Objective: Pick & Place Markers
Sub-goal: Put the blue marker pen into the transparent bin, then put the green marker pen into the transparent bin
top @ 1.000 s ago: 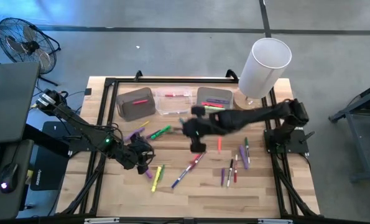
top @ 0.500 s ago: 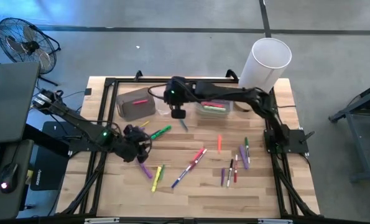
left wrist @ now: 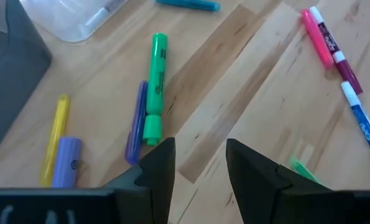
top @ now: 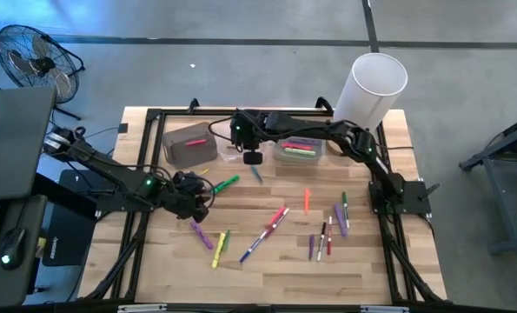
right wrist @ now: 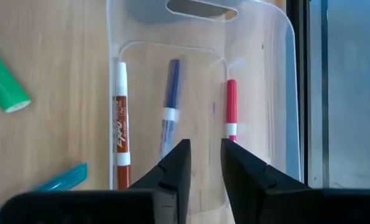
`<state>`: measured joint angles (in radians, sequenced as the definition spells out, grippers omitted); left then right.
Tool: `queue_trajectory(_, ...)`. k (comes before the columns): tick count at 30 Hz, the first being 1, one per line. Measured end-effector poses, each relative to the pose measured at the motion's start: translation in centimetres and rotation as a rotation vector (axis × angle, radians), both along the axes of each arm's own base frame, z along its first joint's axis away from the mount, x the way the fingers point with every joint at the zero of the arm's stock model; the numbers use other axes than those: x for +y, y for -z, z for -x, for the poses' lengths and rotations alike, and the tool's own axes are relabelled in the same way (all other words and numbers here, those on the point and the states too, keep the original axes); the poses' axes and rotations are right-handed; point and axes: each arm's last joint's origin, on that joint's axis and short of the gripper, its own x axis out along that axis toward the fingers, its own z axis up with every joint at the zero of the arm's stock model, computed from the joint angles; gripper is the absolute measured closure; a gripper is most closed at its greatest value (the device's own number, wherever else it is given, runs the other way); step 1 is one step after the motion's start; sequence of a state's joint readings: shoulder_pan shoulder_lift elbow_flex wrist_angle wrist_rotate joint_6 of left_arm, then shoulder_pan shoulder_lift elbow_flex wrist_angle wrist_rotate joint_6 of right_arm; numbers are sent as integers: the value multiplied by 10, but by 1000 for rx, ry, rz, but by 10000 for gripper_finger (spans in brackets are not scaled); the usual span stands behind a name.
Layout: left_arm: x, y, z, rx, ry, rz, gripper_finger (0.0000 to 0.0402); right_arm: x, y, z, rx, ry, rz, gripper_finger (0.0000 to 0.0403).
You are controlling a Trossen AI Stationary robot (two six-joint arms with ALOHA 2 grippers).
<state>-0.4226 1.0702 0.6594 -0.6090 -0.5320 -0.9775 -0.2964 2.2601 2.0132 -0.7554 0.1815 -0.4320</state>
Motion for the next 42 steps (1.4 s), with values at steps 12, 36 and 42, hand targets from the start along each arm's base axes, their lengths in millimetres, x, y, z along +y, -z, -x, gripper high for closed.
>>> queue_trajectory(12,-2,1,0,41,54,78,261,21,-19,11,-3,134,-119,355)
queue_trajectory(36,-4,0,-2,25,87,125,261,251,-87,72,17,237,-308,402)
queue_trajectory(42,-5,1,-2,35,100,143,261,292,-58,95,37,369,-322,402)
